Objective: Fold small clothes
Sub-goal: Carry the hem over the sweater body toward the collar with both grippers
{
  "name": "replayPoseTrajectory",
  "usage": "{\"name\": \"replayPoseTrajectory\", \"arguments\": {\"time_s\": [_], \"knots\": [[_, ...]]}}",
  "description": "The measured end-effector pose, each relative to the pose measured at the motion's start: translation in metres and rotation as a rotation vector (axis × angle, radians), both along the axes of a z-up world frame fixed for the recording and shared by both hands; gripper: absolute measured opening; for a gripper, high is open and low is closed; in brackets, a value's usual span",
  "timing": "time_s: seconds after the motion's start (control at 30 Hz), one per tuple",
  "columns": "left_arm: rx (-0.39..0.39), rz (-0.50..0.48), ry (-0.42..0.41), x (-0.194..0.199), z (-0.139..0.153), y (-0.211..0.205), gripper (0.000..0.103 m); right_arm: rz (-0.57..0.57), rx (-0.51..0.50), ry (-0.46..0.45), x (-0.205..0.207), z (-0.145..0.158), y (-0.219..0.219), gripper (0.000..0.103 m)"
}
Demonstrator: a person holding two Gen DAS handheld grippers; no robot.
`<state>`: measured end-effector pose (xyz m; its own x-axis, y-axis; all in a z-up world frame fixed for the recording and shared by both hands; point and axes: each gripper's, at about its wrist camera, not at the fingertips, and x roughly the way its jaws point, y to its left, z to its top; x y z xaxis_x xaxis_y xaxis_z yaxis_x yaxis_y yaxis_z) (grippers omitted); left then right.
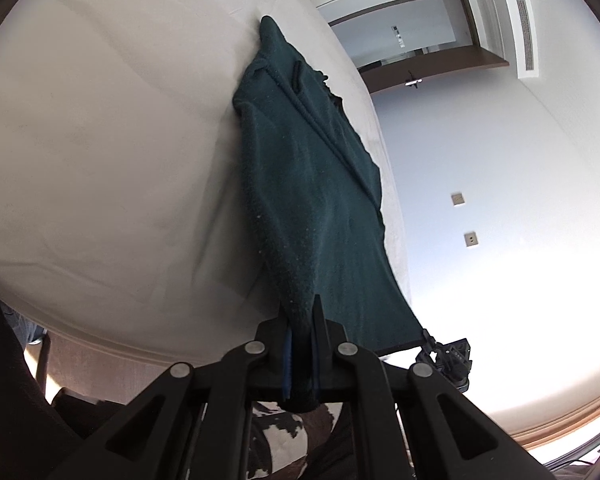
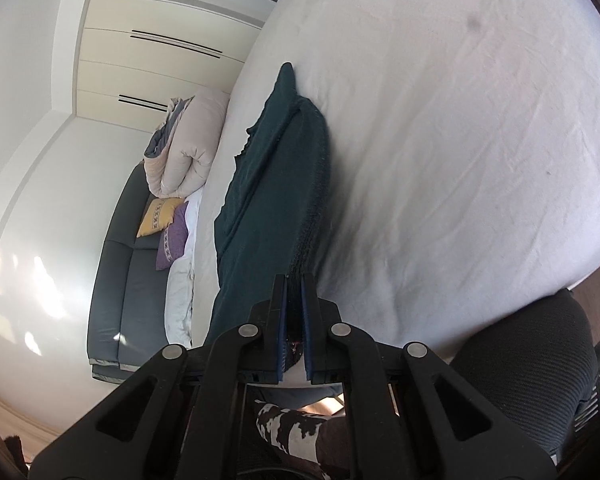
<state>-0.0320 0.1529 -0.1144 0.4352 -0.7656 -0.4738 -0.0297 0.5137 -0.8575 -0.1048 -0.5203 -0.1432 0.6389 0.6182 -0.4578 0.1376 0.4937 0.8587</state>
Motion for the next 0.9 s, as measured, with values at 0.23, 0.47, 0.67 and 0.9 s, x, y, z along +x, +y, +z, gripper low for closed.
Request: {"name": "replayPoseTrajectory", "arguments": {"time_s": [0.23, 0.47, 0.67, 0.9], "knots": [[-0.068, 0.014, -0.030, 0.021, 0.019, 0.002, 0.006, -0.018, 0.022, -0.043, 0.018, 0.016, 0.000, 0.006], [-0.108, 0.058, -0.076, 0.072, 0.045, 0.013, 0.006, -0.041, 0.040, -0.083, 0.077, 0.037, 0.001, 0.006], [-0.128, 0.094, -0.087, 0.143, 0.054, 0.017, 0.006, -0.057, 0.031, -0.099, 0.157, 0.055, 0.006, 0.006], [-0.136, 0.121, -0.076, 0.234, 0.055, 0.016, 0.006, -0.093, 0.025, -0.088, 0.269, 0.062, 0.010, 0.006]]}}
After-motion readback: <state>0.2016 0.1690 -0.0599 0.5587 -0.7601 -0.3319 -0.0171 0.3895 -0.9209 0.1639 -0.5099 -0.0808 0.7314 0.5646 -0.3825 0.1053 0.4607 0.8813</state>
